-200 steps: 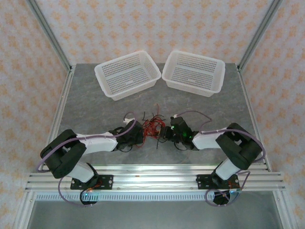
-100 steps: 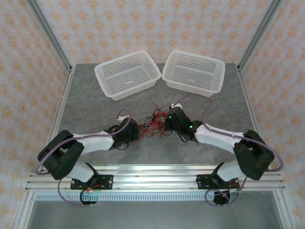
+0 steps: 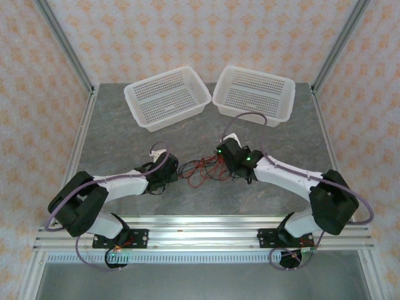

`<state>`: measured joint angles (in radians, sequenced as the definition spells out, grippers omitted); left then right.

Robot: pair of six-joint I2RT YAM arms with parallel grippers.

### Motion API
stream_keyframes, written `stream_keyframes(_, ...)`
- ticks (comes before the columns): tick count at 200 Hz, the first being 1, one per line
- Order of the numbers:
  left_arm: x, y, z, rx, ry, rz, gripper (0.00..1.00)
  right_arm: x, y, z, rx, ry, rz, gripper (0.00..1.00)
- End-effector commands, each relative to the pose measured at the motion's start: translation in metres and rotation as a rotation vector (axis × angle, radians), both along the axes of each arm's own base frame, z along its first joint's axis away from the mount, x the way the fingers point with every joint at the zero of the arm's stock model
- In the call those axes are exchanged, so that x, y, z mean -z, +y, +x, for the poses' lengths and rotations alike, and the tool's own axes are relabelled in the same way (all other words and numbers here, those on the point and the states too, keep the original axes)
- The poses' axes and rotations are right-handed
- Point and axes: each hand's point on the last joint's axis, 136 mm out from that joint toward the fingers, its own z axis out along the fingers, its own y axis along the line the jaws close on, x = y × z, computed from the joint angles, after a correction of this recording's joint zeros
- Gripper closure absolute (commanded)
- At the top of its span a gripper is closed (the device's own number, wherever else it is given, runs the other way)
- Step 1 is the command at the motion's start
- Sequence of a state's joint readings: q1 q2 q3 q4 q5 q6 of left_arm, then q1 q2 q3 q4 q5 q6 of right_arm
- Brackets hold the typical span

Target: Untangle the cables

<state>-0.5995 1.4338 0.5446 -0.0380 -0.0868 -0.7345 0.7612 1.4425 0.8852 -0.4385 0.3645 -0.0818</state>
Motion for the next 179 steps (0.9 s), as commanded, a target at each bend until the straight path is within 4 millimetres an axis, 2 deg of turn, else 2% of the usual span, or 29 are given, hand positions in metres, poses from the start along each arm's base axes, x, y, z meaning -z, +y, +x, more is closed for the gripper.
stream_keyframes(1,0.013,0.032,-0.013,-0.041,0.079,0.148,1.0,0.0,-0.024,0.001,-0.001,-0.003,-0.212,1.0)
stream_keyframes(32,0.004,0.026,-0.005,-0.03,0.063,0.148,1.0,0.008,-0.018,0.002,-0.031,0.018,-0.219,0.98)
stream_keyframes(54,-0.009,0.022,0.001,-0.021,0.032,0.129,0.98,0.011,-0.011,0.002,-0.035,0.024,-0.164,0.89)
stream_keyframes(74,-0.028,0.018,0.005,-0.005,-0.006,0.108,0.91,0.008,-0.003,0.002,-0.018,0.013,-0.085,0.81)
stream_keyframes(96,-0.051,0.018,0.007,0.004,-0.046,0.102,0.81,-0.002,0.006,0.002,0.011,-0.018,0.035,0.71)
stream_keyframes(126,-0.085,0.013,0.012,0.035,-0.097,0.107,0.67,-0.033,0.014,0.004,0.077,-0.087,0.261,0.56)
stream_keyframes(151,-0.115,-0.014,0.016,0.143,-0.163,0.11,0.57,-0.062,0.005,0.004,0.164,-0.146,0.499,0.46)
stream_keyframes(179,-0.137,-0.068,0.022,0.313,-0.231,0.119,0.5,-0.081,-0.024,-0.002,0.305,-0.224,0.764,0.3)
